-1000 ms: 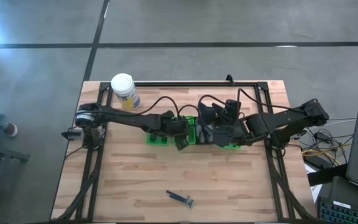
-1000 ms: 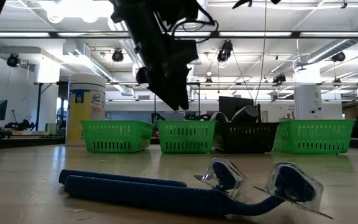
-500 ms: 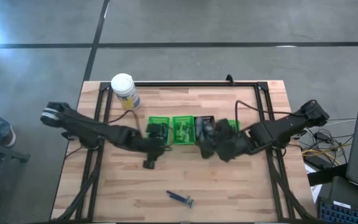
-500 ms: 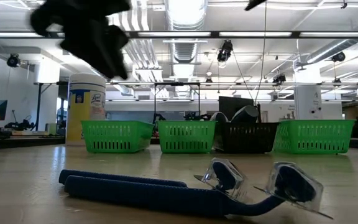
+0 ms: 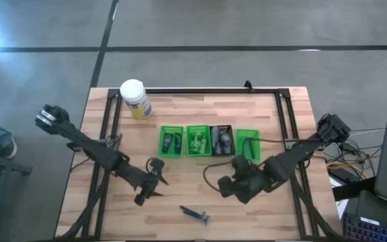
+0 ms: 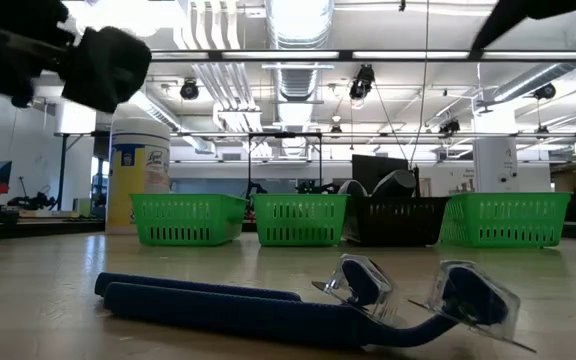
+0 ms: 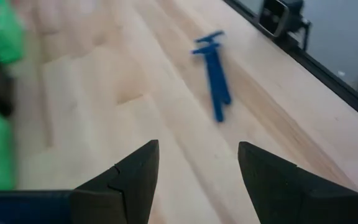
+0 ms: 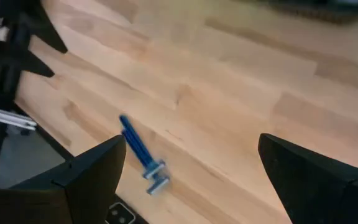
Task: Pick & Place Travel size toiletries
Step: Put the razor into the right green bin
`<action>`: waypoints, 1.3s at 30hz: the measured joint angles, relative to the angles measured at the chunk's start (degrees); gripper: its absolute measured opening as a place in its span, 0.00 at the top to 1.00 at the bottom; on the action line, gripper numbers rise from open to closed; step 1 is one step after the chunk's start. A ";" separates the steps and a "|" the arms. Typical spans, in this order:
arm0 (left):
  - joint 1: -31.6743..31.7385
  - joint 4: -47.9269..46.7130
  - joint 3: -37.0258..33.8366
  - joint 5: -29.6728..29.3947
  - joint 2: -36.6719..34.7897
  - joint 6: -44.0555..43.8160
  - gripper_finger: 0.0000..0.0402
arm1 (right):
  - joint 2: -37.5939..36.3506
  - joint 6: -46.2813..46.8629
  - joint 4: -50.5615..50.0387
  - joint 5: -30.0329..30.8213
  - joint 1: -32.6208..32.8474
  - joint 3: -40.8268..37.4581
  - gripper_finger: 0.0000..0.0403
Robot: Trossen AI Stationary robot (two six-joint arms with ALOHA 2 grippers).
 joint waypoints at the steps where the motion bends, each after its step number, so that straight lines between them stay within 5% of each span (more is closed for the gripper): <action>1: -0.16 1.19 -0.09 0.78 1.45 0.05 0.44 | 0.96 1.04 0.13 -0.07 0.37 0.17 0.10; 13: -0.02 3.11 13.04 8.44 22.61 3.98 0.44 | 2.95 2.68 -0.61 -1.54 3.41 -0.05 0.10; 17: 0.09 -3.85 16.99 7.91 25.75 3.44 0.47 | 2.59 3.58 -2.28 -1.56 5.50 0.14 0.10; 33: 0.03 -15.05 13.85 5.58 12.61 -4.71 0.62 | 2.81 4.78 -2.43 -1.31 11.61 -0.62 0.10; 39: 0.11 -15.49 12.80 3.21 11.44 -4.26 0.62 | 2.81 4.17 -3.80 -10.62 13.88 -1.15 0.10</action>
